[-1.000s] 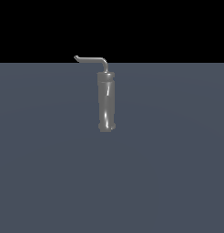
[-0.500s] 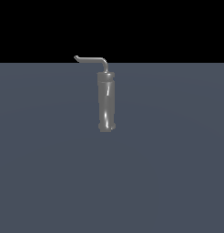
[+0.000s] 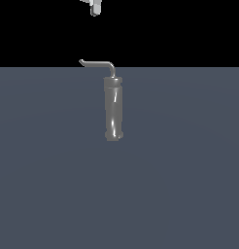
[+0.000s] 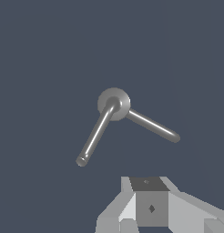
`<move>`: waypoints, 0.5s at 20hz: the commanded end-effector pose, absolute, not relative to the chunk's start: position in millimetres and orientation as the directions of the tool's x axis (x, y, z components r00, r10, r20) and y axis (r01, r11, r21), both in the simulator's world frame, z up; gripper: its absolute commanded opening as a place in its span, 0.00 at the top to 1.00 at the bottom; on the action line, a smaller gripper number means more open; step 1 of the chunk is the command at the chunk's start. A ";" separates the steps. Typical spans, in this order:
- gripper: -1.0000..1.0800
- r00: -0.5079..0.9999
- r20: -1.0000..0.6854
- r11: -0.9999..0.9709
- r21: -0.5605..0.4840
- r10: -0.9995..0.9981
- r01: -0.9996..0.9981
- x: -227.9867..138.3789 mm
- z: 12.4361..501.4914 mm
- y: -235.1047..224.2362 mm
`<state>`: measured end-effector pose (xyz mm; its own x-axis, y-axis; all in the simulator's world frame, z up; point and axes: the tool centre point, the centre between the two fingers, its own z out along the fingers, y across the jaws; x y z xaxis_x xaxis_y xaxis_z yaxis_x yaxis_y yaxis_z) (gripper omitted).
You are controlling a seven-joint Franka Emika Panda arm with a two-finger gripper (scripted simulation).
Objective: Turn on the faucet by rotating a designated handle.
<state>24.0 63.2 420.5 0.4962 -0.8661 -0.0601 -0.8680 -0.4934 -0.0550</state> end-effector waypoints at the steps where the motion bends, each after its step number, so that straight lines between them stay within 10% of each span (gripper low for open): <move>1: 1.00 0.441 -0.059 -0.438 -0.045 -0.896 -0.898 37.6 408.0 69.0; 10: 1.00 0.237 -0.040 -0.237 -0.015 -0.971 -0.971 81.4 358.1 90.8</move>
<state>74.3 86.8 367.0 0.2732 -0.9609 -0.0449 -0.9619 -0.2726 -0.0188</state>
